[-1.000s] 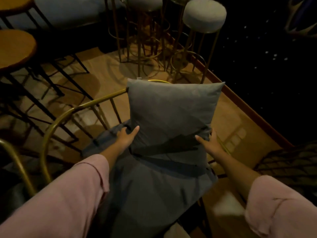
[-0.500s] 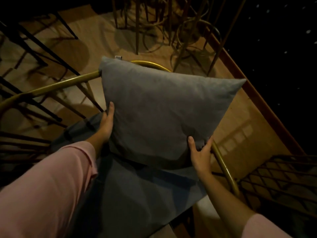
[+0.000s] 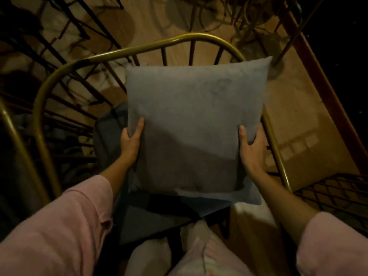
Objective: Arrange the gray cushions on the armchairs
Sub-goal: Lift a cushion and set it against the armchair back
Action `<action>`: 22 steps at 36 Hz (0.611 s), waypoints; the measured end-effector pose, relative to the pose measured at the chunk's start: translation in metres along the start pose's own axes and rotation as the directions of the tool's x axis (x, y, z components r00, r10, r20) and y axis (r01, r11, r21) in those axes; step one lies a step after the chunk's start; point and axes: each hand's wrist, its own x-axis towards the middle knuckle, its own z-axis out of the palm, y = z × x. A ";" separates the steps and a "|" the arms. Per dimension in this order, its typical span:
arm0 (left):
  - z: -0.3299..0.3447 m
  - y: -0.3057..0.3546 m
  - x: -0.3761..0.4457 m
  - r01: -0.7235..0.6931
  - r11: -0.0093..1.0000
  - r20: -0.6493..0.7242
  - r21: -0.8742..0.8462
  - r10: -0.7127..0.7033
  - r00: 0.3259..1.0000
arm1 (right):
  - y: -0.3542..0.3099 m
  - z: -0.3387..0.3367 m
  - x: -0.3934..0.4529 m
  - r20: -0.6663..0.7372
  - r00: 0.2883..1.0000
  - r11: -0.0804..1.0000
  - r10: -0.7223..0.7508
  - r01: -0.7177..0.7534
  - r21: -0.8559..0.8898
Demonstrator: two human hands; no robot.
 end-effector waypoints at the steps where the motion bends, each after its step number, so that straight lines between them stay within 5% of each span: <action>1: -0.010 -0.012 -0.006 0.022 1.000 -0.032 -0.018 -0.022 0.999 | 0.000 0.004 -0.003 0.040 0.999 1.000 -0.014 0.014 -0.002; 8: -0.054 -0.083 -0.055 0.174 0.977 -0.196 -0.125 -0.196 0.961 | 0.015 0.037 -0.022 0.270 0.963 0.994 -0.014 0.043 -0.099; 14: -0.076 -0.126 -0.073 0.268 0.954 -0.189 -0.137 -0.291 0.938 | 0.026 0.054 -0.035 0.403 0.914 0.991 0.046 0.010 -0.136; 20: -0.076 -0.149 -0.073 0.337 0.937 -0.121 -0.094 -0.347 0.930 | 0.063 0.070 -0.031 0.633 0.744 0.976 0.213 -0.130 -0.176; 22: -0.074 -0.148 -0.073 0.354 0.934 -0.125 -0.054 -0.358 0.925 | 0.065 0.075 -0.033 0.612 0.753 0.969 0.241 -0.148 -0.198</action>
